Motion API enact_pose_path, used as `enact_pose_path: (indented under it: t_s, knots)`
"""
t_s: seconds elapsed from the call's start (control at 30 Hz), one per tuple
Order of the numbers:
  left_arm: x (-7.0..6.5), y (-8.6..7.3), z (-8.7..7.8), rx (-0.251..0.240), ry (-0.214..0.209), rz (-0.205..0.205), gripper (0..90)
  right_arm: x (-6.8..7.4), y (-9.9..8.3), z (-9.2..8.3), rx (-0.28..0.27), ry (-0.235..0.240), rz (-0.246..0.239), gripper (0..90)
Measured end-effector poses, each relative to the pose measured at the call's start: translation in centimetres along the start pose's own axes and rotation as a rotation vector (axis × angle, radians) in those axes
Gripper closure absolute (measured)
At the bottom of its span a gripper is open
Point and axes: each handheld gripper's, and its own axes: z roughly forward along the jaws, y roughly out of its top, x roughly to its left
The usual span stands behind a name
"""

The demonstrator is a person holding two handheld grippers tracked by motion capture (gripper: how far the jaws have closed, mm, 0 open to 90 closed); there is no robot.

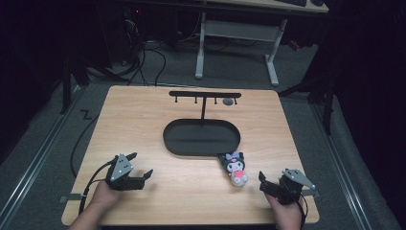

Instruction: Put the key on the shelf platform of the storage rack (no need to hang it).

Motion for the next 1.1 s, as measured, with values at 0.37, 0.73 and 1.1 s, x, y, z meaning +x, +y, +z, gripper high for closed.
enact_pose_path:
  t_s: [0.37, 0.73, 1.1]
  knots:
    - [-0.07, 0.04, 0.07, 0.003, -0.001, 0.005, 15.4, 0.18, -0.17, -0.18, 0.003, 0.004, -0.01, 0.0]
    - [0.1, 0.09, 0.18, 0.005, 0.001, -0.011, 15.4, -0.01, -0.16, -0.45, 0.0, 0.011, -0.001, 0.0]
    - [0.03, 0.25, 0.36, 0.011, 0.002, -0.004, 15.4, 0.18, -0.27, -0.78, -0.012, 0.009, -0.023, 0.0]
